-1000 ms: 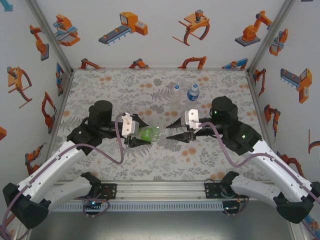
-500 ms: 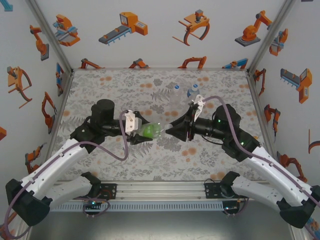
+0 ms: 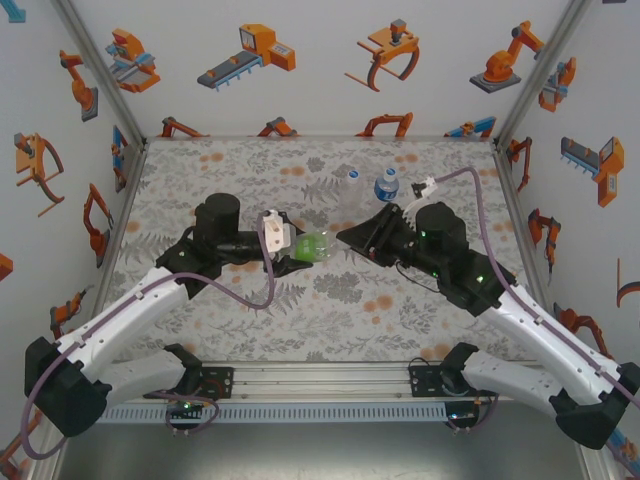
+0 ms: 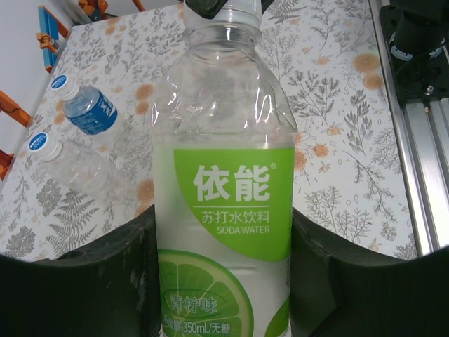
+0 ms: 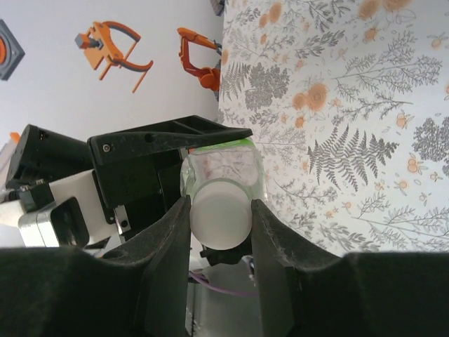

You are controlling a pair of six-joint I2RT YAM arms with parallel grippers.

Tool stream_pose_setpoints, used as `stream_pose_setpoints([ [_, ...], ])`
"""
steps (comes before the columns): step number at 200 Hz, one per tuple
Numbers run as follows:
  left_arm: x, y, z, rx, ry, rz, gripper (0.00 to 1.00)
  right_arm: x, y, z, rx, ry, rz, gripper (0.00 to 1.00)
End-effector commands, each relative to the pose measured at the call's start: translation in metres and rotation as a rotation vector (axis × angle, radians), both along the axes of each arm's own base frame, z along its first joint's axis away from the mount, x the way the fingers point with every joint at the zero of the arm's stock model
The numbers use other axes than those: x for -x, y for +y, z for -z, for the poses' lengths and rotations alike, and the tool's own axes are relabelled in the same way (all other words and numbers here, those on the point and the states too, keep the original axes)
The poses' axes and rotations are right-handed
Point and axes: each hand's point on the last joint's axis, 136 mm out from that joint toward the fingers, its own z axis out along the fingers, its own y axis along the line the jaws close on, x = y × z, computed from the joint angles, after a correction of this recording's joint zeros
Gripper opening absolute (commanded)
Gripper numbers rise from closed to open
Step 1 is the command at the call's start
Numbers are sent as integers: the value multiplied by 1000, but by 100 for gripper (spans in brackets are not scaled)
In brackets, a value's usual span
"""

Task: Screw on the bottle caps

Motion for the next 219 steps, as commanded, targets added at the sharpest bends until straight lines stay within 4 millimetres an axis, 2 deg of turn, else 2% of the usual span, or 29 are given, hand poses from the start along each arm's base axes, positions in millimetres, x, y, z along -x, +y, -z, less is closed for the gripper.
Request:
stream_pose_setpoints([
  [1,4,-2,-23,62,-78,30,0,-3,-4,-7,-19,-19,35,0],
  [5,4,-2,-22,60,-78,32,0,-3,-4,-11,-14,-47,27,2],
  [12,5,-2,-22,57,-77,34,0,-3,-5,-18,2,-99,16,15],
  [13,5,-2,-22,56,-77,35,0,-3,-5,-19,6,-106,15,20],
  [18,6,-2,-21,53,-73,38,0,-2,-7,-24,27,-152,5,27],
  [33,8,-1,-20,44,-65,47,0,1,-10,-42,99,-298,-30,37],
  [65,17,1,-18,20,-32,84,0,28,0,-80,299,-727,-261,41],
  [107,36,7,-19,7,-4,152,0,81,21,-96,421,-1203,-628,46],
  [124,44,10,-21,0,3,176,0,105,26,-96,419,-1355,-786,47],
  [145,52,14,-25,2,13,199,0,127,28,-85,414,-1504,-936,53],
  [181,61,18,-31,16,23,211,0,128,33,-74,408,-1568,-962,54],
  [219,64,21,-32,17,29,215,0,123,38,-63,408,-1563,-963,51],
])
